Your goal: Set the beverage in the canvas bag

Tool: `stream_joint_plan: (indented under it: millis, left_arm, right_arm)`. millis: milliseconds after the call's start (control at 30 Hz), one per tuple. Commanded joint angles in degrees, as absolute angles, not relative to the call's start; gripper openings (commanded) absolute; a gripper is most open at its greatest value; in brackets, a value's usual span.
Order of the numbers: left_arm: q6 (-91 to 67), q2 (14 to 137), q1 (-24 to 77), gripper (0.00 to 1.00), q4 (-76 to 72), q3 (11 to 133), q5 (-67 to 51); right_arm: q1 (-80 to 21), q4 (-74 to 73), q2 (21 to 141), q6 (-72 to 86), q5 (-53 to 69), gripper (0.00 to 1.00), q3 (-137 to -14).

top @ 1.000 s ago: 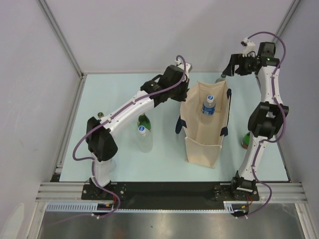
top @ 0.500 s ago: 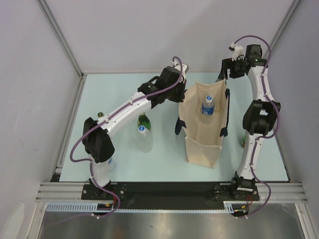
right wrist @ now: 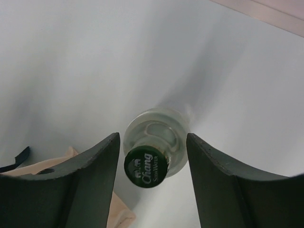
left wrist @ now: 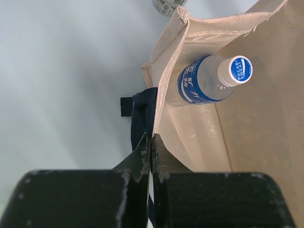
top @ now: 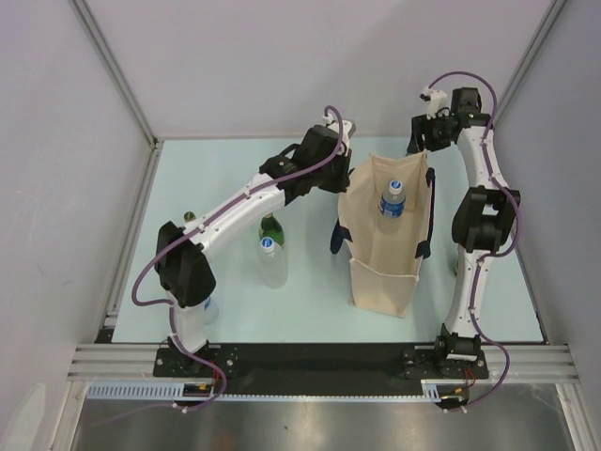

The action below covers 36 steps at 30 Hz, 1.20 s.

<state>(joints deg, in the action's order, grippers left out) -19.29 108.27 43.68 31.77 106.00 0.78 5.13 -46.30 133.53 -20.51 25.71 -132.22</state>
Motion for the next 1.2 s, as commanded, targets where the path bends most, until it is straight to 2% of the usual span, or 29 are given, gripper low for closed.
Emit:
stream_joint_plan:
  millis: [0,700,800,833,900,1067,1100,1167]
  left_arm:
    - [-20.0,103.7,42.6,0.00,28.9,105.9,0.6]
    - [-21.6,103.3,42.6,0.00,27.3,104.8,-1.1]
    - [-21.8,103.0,42.6,0.00,27.1,104.8,-1.1]
    - [-21.9,103.0,42.6,0.00,27.0,104.8,-1.1]
    - [-22.1,102.9,42.6,0.00,26.7,104.8,-1.1]
    - [-22.3,102.8,42.7,0.00,26.4,104.7,-1.5]
    - [-22.4,102.7,42.6,0.01,26.3,104.9,-1.6]
    - [-22.5,102.4,42.6,0.10,26.1,105.1,-1.7]
  right_arm:
    - [4.6,-44.2,134.3,-21.3,24.6,0.61,-134.7]
    - [4.0,-40.6,133.8,-21.5,23.6,0.60,-134.6]
    - [3.8,-40.6,133.9,-21.9,23.8,0.50,-134.6]
    - [3.7,-40.7,133.9,-22.1,23.8,0.44,-134.6]
    - [3.6,-40.7,133.9,-22.2,24.0,0.40,-134.6]
    - [3.6,-40.2,132.8,-22.7,23.8,0.14,-134.7]
    - [3.7,-40.1,132.3,-22.8,23.8,0.11,-134.7]
    - [4.0,-39.7,130.5,-22.7,23.7,0.04,-134.6]
